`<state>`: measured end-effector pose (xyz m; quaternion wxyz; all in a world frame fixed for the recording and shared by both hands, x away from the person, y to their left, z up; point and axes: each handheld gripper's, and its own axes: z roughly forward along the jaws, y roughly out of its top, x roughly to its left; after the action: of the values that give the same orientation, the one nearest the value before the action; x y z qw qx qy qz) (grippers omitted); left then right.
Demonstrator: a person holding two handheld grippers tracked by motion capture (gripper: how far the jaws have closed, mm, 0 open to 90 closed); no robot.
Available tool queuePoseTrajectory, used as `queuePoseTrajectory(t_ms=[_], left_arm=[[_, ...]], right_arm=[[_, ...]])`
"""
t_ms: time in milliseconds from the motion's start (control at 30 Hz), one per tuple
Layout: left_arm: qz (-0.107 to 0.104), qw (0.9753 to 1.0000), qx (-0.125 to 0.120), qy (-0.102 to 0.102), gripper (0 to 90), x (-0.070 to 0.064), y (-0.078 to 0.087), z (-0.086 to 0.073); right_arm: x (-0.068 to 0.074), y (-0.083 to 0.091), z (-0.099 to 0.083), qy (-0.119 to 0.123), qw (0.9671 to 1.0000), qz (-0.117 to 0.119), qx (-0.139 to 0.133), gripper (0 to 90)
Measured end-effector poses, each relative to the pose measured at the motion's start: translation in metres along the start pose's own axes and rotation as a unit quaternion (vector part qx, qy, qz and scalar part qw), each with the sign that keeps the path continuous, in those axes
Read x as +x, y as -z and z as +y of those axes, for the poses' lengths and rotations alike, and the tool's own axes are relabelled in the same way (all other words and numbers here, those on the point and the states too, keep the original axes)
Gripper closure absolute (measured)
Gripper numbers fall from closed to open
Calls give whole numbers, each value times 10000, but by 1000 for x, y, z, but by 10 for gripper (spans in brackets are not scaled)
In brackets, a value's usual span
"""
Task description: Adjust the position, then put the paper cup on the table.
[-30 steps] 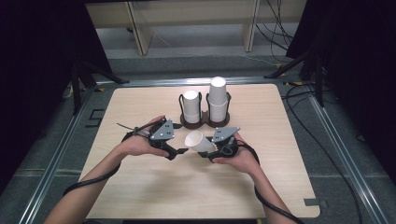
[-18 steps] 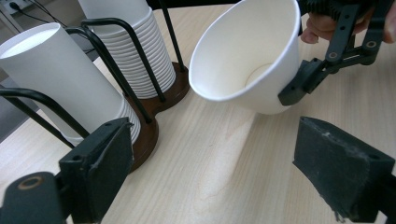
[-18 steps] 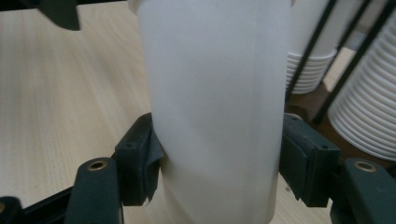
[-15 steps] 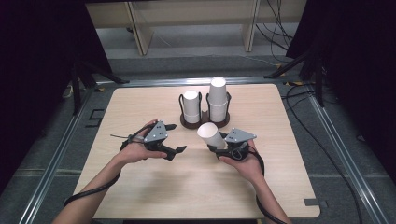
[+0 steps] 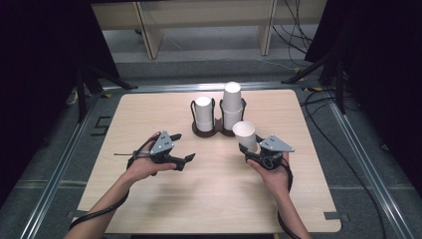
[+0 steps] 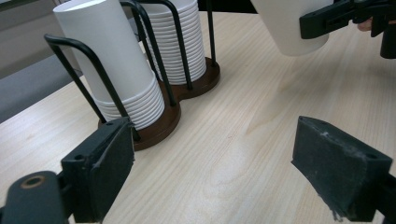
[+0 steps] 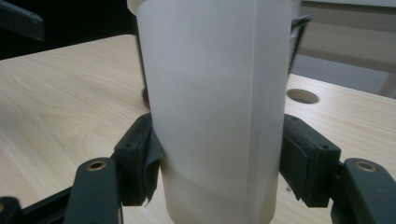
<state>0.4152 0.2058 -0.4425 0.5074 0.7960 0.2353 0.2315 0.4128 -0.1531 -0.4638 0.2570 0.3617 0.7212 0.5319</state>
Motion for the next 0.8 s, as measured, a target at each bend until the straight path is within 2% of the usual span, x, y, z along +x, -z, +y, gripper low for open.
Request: queuePoseTrajectory(t_ms=[33, 67, 133, 200, 233, 267, 300, 333, 367, 400, 533, 567, 600, 667, 700, 733, 800], left_arm=[[-22, 10000, -10, 61, 122, 0, 0, -1], [-22, 10000, -10, 71, 122, 1, 1, -2], [34, 9999, -16, 109, 122, 1, 1, -3], [116, 9997, -55, 196, 122, 2, 2, -5], [196, 9995, -75, 235, 123, 3, 3, -7], [196, 9995, -75, 235, 123, 3, 3, -7], [207, 9993, -113, 276, 123, 3, 4, -8], [220, 9992, -120, 296, 123, 4, 4, -9], [277, 9992, -30, 299, 123, 5, 7, -10], [277, 9992, -30, 299, 123, 5, 7, -10], [367, 9986, -123, 350, 123, 3, 10, -16], [375, 9984, -155, 394, 124, 3, 10, -18], [407, 9984, -102, 370, 124, 3, 11, -20], [460, 9980, -95, 421, 124, 2, 12, -24], [461, 9978, -168, 445, 124, 3, 11, -26], [567, 9971, -145, 494, 124, 3, 12, -29], [591, 9968, -168, 507, 125, 4, 11, -30]], right_arm=[[-2, 2, 0, -29, 10000, -25, 16, 358], [-5, 4, 0, 32, 9998, -204, -48, 358], [-8, 6, 0, 42, 9997, -252, -12, 357], [-12, 9, -2, -137, 9994, -303, -45, 357], [-17, 12, -3, -112, 9987, -482, -128, 357], [-20, 15, -3, -48, 9982, -598, -70, 356], [-20, 15, -3, -48, 9982, -598, -70, 356], [-20, 15, -5, -296, 9984, -481, -80, 355], [-24, 18, -6, -237, 9973, -686, -62, 355], [-27, 17, -7, -175, 9972, -711, -168, 355], [-29, 19, -8, -289, 9970, -716, -107, 354], [-30, 18, -9, -250, 9958, -867, -161, 354], [-31, 18, -9, -259, 9965, -788, -90, 354], [-32, 17, -9, -260, 9964, -802, -114, 354], [-32, 17, -9, -260, 9964, -802, -114, 354], [-32, 17, -9, -353, 9963, -773, -140, 354], [-33, 16, -9, -324, 9961, -796, -174, 353]])
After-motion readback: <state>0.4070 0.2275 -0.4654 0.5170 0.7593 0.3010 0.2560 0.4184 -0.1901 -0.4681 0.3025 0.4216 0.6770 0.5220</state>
